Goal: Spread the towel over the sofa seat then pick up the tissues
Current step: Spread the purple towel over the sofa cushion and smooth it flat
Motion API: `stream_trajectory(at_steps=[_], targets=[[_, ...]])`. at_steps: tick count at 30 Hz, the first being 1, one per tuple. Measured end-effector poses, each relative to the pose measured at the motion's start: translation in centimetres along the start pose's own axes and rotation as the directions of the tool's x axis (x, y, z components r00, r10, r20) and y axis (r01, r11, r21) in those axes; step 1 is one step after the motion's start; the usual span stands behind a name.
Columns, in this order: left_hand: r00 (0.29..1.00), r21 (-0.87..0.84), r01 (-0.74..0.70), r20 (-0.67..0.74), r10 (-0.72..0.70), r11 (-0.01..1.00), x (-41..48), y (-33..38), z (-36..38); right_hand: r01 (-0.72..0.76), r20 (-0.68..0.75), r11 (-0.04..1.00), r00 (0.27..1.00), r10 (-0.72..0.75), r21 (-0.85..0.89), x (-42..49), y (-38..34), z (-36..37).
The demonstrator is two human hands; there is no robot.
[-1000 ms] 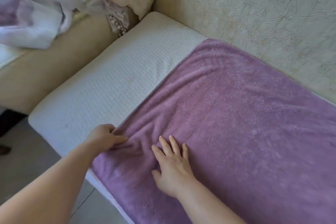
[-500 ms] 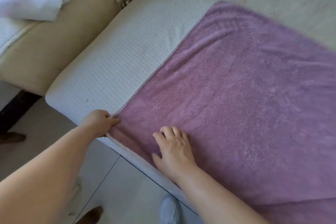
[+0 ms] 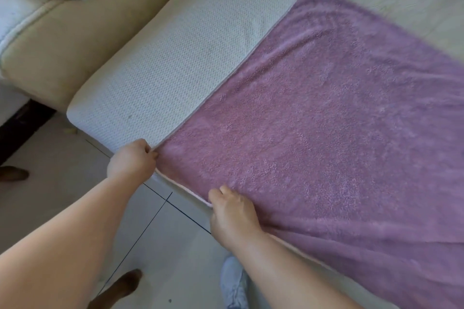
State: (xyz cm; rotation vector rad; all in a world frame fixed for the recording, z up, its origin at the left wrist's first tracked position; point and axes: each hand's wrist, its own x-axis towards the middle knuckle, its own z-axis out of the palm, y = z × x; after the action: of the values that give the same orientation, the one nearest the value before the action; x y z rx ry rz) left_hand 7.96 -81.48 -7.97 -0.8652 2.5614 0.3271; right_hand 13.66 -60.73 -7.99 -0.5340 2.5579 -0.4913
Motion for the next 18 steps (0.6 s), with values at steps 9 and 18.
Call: stream_trajectory(at_steps=[9,18], targets=[[0.924,0.108,-0.262,-0.259,0.282,0.959,-3.7,3.8,1.3,-0.084,0.126,0.987,0.99,0.067,0.134,-5.0,1.9,1.7],[0.104,0.086,-0.991,0.058,0.993,0.099,-18.0,12.6,10.6,-0.265,-0.222,0.962,0.936,0.272,0.06,-14.4,13.6,0.0]])
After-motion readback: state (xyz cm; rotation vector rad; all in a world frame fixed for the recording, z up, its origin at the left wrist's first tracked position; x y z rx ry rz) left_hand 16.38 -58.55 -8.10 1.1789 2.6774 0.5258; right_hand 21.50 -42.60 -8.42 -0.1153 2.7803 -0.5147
